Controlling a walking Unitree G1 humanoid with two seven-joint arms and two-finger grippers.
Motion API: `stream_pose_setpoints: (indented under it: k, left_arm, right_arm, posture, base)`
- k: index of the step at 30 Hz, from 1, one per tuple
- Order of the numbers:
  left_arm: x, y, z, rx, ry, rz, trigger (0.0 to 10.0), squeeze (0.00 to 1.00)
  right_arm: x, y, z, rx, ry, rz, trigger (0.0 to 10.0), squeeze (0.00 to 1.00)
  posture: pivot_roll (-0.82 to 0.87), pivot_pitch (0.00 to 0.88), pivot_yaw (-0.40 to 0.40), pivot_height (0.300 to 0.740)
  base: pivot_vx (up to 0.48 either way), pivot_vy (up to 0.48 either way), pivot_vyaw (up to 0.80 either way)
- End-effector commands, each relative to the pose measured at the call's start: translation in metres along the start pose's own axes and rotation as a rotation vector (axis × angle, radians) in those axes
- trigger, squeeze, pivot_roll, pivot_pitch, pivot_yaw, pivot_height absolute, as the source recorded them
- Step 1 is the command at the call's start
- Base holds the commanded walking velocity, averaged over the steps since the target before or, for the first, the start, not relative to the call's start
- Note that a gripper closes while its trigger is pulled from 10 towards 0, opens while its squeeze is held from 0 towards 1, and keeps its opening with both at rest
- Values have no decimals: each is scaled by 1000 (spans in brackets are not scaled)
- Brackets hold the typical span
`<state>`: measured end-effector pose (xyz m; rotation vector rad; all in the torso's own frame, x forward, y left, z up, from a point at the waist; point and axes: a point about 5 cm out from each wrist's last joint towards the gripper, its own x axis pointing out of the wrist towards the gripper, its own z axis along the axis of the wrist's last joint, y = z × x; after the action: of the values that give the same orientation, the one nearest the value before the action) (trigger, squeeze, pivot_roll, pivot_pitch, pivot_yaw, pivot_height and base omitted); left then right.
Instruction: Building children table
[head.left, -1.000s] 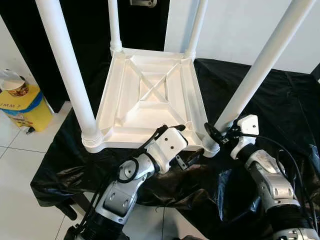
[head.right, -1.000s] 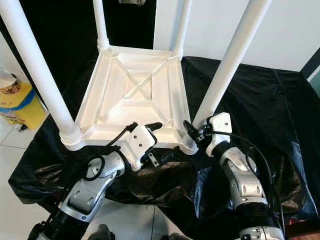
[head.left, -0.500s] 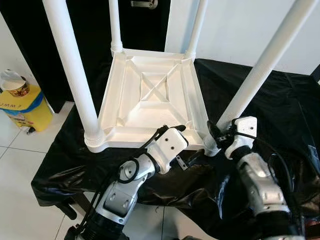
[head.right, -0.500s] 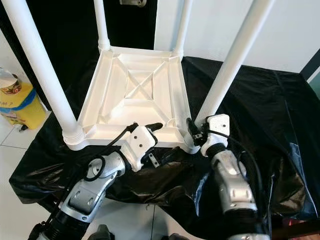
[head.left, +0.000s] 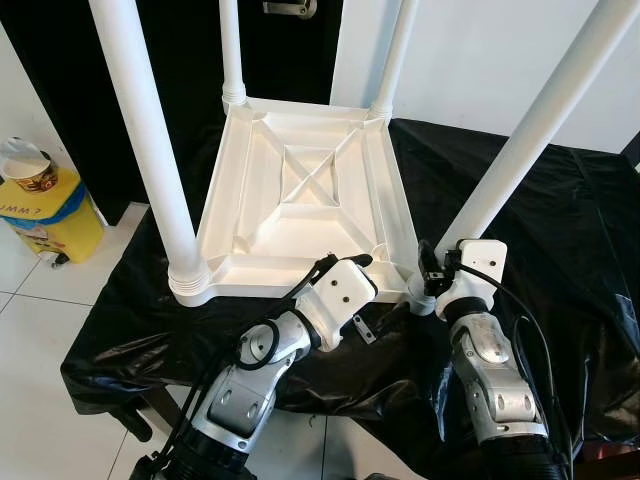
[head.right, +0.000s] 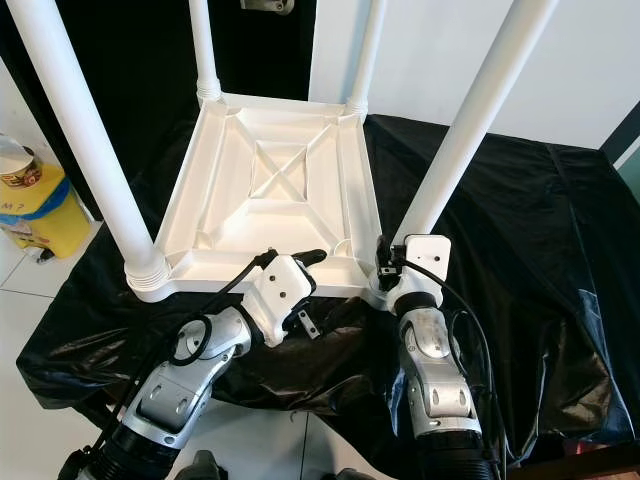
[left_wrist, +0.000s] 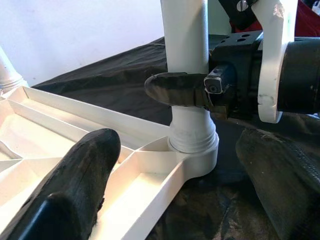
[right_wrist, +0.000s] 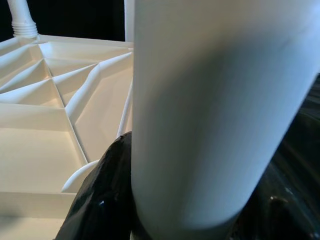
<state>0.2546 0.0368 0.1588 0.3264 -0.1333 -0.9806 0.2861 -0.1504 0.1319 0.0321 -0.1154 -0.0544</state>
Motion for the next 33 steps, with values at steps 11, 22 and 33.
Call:
stream_pose_setpoints:
  k: [11,22,33]
  left_arm:
    - [0,-2,1,2,-1,29,10000,0]
    - [0,0,1,4,0,40,10000,0]
    - [-1,3,1,10,1,39,10000,0]
  right_arm:
    - [-8,-2,-13,-46,73,-25,10000,0]
    - [-6,-1,-10,-53,57,4,10000,1000]
    - [-8,-4,-1,-63,-1,172,10000,0]
  posture:
    - [151,53,-139,740]
    - [158,49,-146,740]
    - [146,55,-136,740]
  base:
    - [0,0,0]
    - [0,0,0]
    - [0,0,0]
